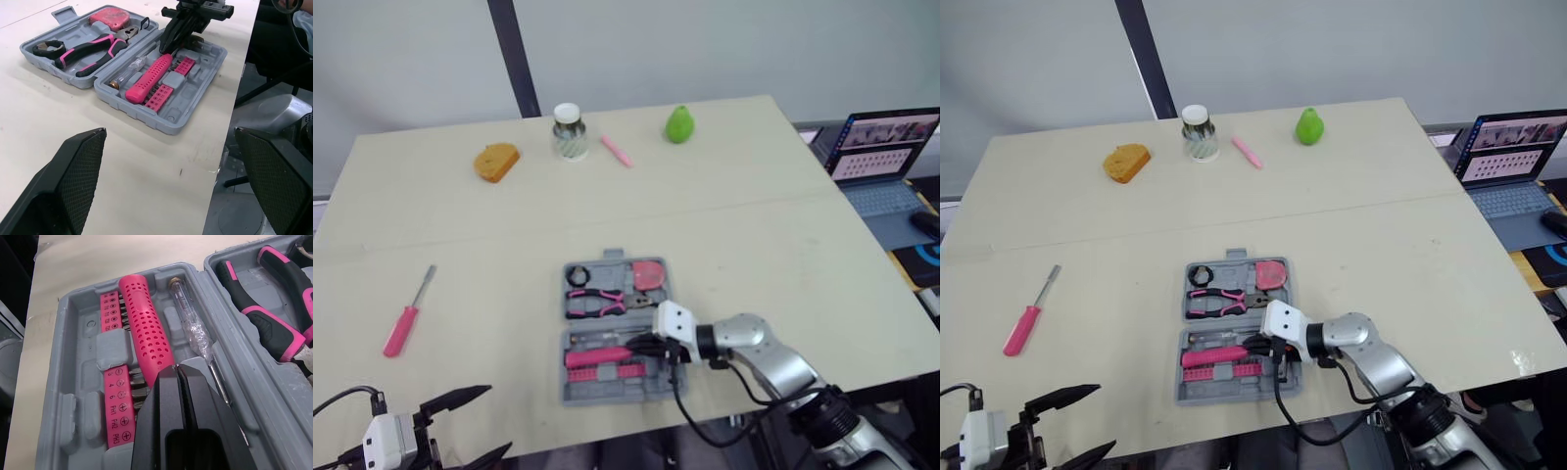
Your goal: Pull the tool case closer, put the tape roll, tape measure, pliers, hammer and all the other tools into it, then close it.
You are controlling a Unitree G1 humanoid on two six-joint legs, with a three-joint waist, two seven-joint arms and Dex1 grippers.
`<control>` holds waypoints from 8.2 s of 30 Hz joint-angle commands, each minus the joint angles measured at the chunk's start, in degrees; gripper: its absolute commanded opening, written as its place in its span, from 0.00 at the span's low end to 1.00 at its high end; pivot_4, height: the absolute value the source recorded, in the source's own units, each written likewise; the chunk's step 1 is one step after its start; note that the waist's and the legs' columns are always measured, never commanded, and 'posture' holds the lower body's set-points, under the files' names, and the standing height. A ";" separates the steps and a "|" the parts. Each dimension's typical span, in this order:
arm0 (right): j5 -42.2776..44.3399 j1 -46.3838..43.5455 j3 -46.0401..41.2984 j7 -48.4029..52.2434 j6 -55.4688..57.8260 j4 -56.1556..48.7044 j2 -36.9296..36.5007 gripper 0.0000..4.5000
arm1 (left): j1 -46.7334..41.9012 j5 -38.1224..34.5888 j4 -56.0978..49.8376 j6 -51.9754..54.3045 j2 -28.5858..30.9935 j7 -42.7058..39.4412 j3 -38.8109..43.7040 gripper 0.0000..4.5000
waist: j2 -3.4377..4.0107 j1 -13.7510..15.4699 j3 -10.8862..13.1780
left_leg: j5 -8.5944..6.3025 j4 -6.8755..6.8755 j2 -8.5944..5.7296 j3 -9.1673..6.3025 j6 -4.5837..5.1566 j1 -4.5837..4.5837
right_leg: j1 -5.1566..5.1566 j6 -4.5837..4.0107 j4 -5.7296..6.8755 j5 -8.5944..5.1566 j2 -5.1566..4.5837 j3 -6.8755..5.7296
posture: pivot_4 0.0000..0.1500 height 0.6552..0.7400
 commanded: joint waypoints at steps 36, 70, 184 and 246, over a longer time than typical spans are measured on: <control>-11.56 3.50 2.55 -3.26 -10.16 7.45 3.34 0.02 | -0.08 0.69 -0.94 -1.42 -0.12 1.39 -1.37 1.00 | -0.54 -0.05 -0.49 | -0.30 -0.13 0.20 -0.02 -0.10 1.08 | 1.03 -0.16 -0.14 -0.09 0.06 0.20 | 1.00 0.99; -11.61 8.29 1.30 -5.17 -15.15 14.65 6.27 0.02 | -0.41 0.06 -2.41 0.31 1.65 1.92 -0.56 1.00 | -0.54 -0.07 -0.89 | -0.51 -0.26 0.40 -0.02 -0.17 1.46 | 1.46 -0.32 -0.40 -0.18 0.15 0.16 | 1.00 0.99; 25.82 26.83 -32.58 2.67 2.30 -29.57 -12.67 1.00 | -13.75 0.81 -10.49 31.44 -2.37 47.54 12.20 1.00 | 0.09 4.58 0.52 | 1.73 -0.85 -3.22 -5.01 0.23 -0.03 | 2.63 1.13 -0.86 -0.62 -1.97 -3.64 | 1.00 1.00; 25.00 35.13 -36.01 -3.52 3.51 -35.41 -14.03 1.00 | -62.28 19.12 44.93 46.42 15.69 32.81 -15.21 0.13 | -0.10 2.90 0.38 | 1.68 -0.85 -2.82 -3.57 0.17 0.09 | 1.62 1.09 0.12 -0.64 -1.76 -2.05 | 1.00 1.00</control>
